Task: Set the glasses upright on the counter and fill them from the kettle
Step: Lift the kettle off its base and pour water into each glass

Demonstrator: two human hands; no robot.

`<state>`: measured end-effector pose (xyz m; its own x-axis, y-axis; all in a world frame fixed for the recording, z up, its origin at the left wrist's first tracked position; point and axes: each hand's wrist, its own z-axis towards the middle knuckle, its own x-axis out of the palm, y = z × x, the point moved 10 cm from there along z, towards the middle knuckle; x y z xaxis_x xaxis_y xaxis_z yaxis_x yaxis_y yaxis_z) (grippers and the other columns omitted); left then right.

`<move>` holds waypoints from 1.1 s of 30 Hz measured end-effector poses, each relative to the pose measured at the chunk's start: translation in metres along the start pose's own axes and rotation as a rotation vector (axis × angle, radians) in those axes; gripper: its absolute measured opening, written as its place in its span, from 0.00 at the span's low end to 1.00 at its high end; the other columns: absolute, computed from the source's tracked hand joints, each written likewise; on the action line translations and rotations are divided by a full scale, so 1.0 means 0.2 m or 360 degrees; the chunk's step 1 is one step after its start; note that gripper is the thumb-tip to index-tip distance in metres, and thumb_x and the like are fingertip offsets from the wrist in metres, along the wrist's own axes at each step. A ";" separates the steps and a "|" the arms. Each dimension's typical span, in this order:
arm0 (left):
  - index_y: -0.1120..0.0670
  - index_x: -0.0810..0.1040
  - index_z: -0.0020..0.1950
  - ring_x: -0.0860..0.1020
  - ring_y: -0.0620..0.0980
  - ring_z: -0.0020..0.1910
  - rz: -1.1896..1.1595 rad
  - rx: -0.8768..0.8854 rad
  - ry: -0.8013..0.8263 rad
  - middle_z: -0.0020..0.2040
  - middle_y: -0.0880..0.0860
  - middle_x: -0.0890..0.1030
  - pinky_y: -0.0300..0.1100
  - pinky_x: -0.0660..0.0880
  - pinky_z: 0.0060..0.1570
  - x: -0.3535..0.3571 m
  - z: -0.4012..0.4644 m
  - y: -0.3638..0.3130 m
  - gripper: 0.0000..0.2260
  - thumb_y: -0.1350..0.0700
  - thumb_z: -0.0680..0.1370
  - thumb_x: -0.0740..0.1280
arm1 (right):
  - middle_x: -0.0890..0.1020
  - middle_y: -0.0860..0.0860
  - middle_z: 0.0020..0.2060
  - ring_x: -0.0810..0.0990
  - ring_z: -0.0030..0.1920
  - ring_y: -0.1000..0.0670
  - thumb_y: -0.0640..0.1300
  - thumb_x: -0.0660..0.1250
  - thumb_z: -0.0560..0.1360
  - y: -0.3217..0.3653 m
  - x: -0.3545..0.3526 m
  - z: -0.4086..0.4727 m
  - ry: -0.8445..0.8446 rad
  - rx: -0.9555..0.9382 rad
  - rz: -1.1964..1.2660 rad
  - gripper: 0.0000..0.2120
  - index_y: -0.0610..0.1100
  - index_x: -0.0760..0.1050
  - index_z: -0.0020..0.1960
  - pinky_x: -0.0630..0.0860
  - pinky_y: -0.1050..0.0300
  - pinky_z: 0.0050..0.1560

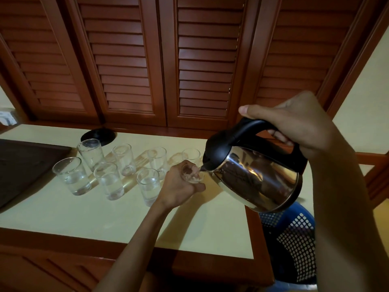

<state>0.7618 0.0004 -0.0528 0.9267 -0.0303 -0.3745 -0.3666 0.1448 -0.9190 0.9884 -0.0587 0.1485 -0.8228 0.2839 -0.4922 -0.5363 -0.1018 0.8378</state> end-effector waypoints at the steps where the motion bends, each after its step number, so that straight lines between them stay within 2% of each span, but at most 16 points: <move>1: 0.56 0.79 0.45 0.80 0.47 0.37 -0.0031 -0.0003 0.0003 0.39 0.49 0.83 0.41 0.76 0.40 0.00 0.00 -0.02 0.16 0.59 0.59 0.76 | 0.73 0.47 0.18 0.65 0.18 0.51 0.65 0.79 0.64 -0.02 0.00 0.00 -0.0013 0.0007 0.0019 0.28 0.40 0.79 0.27 0.63 0.61 0.24; 6: 0.60 0.79 0.44 0.79 0.45 0.35 -0.0144 -0.0007 -0.0031 0.38 0.51 0.82 0.36 0.74 0.36 -0.03 0.02 -0.10 0.14 0.65 0.61 0.77 | 0.73 0.47 0.20 0.67 0.20 0.51 0.64 0.78 0.66 -0.09 -0.03 -0.03 -0.0086 0.0051 0.0160 0.28 0.40 0.77 0.29 0.64 0.61 0.23; 9: 0.63 0.79 0.44 0.81 0.47 0.37 -0.0255 -0.0026 -0.0081 0.39 0.57 0.85 0.39 0.76 0.39 -0.04 0.02 -0.12 0.14 0.69 0.61 0.76 | 0.71 0.50 0.18 0.66 0.18 0.52 0.62 0.77 0.69 -0.17 -0.06 -0.05 -0.0128 0.0121 0.0279 0.27 0.42 0.73 0.27 0.64 0.61 0.22; 11: 0.60 0.79 0.43 0.82 0.50 0.39 -0.0307 -0.0049 -0.0123 0.39 0.57 0.85 0.44 0.78 0.43 -0.06 0.04 -0.12 0.14 0.68 0.60 0.77 | 0.70 0.49 0.18 0.65 0.18 0.51 0.63 0.77 0.68 -0.23 -0.07 -0.07 -0.0165 0.0202 0.0411 0.28 0.43 0.72 0.25 0.64 0.60 0.22; 14: 0.57 0.80 0.44 0.86 0.61 0.48 -0.0320 -0.0037 -0.0135 0.45 0.61 0.87 0.60 0.83 0.52 -0.07 0.05 -0.11 0.18 0.60 0.56 0.77 | 0.70 0.48 0.19 0.64 0.19 0.49 0.62 0.78 0.66 -0.32 -0.06 -0.09 -0.0228 0.0254 0.0611 0.28 0.44 0.72 0.22 0.63 0.58 0.22; 16: 0.57 0.80 0.44 0.85 0.62 0.47 -0.0310 -0.0027 -0.0165 0.45 0.61 0.86 0.62 0.82 0.50 -0.08 0.04 -0.12 0.17 0.61 0.57 0.77 | 0.69 0.48 0.19 0.63 0.20 0.48 0.60 0.78 0.69 -0.36 -0.05 -0.11 -0.0234 0.0255 0.0706 0.28 0.44 0.71 0.22 0.62 0.59 0.22; 20: 0.56 0.80 0.43 0.82 0.50 0.41 -0.0363 -0.0031 -0.0175 0.40 0.55 0.85 0.53 0.82 0.47 -0.07 0.03 -0.11 0.15 0.65 0.60 0.78 | 0.70 0.48 0.21 0.64 0.21 0.49 0.59 0.76 0.72 -0.43 -0.03 -0.14 -0.0198 0.0247 0.0805 0.25 0.44 0.73 0.26 0.64 0.58 0.24; 22: 0.56 0.79 0.44 0.82 0.49 0.41 -0.0363 -0.0031 -0.0176 0.42 0.56 0.85 0.48 0.80 0.45 -0.05 0.01 -0.09 0.15 0.69 0.63 0.78 | 0.70 0.48 0.23 0.65 0.22 0.50 0.59 0.75 0.72 -0.47 -0.02 -0.15 -0.0195 0.0269 0.0857 0.24 0.44 0.73 0.29 0.64 0.58 0.25; 24: 0.57 0.79 0.44 0.82 0.46 0.40 -0.0331 -0.0041 -0.0169 0.42 0.57 0.84 0.39 0.79 0.42 -0.03 0.00 -0.05 0.14 0.70 0.65 0.77 | 0.69 0.50 0.22 0.64 0.22 0.51 0.60 0.74 0.73 -0.50 0.00 -0.15 -0.0171 0.0316 0.0927 0.24 0.45 0.73 0.29 0.64 0.57 0.29; 26: 0.57 0.79 0.44 0.80 0.41 0.36 -0.0314 -0.0079 -0.0168 0.39 0.52 0.82 0.32 0.77 0.37 0.01 -0.03 0.01 0.14 0.71 0.65 0.76 | 0.68 0.51 0.21 0.64 0.22 0.50 0.61 0.73 0.74 -0.52 0.00 -0.15 -0.0162 0.0343 0.0962 0.25 0.46 0.71 0.28 0.64 0.55 0.32; 31: 0.59 0.79 0.45 0.79 0.35 0.37 -0.0298 -0.0125 -0.0165 0.41 0.49 0.82 0.27 0.75 0.39 0.07 -0.06 0.13 0.13 0.71 0.65 0.75 | 0.69 0.50 0.23 0.65 0.23 0.51 0.62 0.75 0.72 -0.53 -0.03 -0.16 -0.0238 0.0313 0.1004 0.24 0.46 0.73 0.30 0.65 0.57 0.31; 33: 0.56 0.79 0.45 0.80 0.37 0.41 -0.0281 -0.0098 -0.0160 0.43 0.51 0.83 0.28 0.75 0.42 0.08 -0.07 0.15 0.13 0.69 0.65 0.76 | 0.69 0.51 0.22 0.65 0.23 0.51 0.61 0.76 0.71 -0.54 -0.04 -0.16 -0.0257 0.0300 0.1011 0.23 0.46 0.74 0.31 0.65 0.56 0.31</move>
<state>0.7638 -0.0087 -0.0879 0.9794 0.0494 -0.1957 -0.1993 0.0853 -0.9762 1.0460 -0.0804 0.0542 -0.9212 0.3640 0.1377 0.0953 -0.1322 0.9866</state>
